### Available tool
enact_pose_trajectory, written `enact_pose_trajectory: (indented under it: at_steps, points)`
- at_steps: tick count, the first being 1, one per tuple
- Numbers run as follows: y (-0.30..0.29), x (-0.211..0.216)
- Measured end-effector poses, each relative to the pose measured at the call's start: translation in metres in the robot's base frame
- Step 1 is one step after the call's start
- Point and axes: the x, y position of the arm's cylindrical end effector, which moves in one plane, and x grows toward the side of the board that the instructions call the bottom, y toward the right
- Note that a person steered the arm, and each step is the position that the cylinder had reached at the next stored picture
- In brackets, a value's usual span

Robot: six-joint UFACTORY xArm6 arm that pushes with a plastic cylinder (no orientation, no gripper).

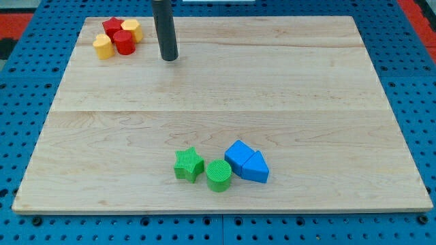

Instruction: Point the arm to the left of the green star

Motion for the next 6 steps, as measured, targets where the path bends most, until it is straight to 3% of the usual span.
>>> enact_pose_trajectory:
  at_steps: [4,6]
  points:
    - [0.0,0.128]
    - [-0.032,0.23]
